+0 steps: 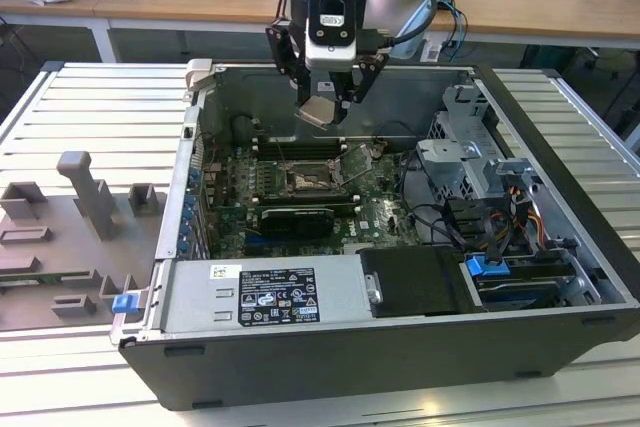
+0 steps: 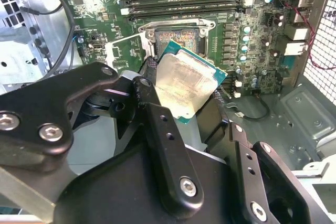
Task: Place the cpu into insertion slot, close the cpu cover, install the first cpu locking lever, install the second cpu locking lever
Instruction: 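Place the cpu into insertion slot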
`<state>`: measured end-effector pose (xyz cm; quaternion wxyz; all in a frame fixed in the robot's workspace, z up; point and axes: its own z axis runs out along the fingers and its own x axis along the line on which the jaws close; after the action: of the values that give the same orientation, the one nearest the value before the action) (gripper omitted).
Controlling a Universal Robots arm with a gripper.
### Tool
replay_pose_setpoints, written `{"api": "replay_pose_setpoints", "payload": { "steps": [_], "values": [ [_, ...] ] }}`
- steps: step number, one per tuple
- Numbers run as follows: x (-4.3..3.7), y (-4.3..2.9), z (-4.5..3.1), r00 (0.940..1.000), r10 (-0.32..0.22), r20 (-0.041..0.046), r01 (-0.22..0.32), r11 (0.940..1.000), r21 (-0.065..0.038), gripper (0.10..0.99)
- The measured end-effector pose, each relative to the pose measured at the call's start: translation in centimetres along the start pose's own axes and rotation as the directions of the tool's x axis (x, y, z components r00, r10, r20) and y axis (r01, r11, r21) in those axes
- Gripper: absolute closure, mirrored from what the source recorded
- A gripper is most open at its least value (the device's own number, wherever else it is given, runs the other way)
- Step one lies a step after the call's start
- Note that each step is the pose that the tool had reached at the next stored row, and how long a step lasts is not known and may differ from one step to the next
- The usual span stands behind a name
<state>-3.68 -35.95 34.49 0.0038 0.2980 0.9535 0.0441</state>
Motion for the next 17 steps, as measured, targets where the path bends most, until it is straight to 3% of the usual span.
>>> {"api": "replay_pose_setpoints", "payload": {
  "steps": [12, 17],
  "values": [
    [0.0, -0.02, 0.2, 0.9985, 0.055, 0.0048, -0.055, 0.9985, -0.001, 0.545],
    [-0.01, -0.03, 0.32, 0.9888, 0.149, 0.0134, -0.149, 0.9889, -0.003, 0.545]
  ]
}}
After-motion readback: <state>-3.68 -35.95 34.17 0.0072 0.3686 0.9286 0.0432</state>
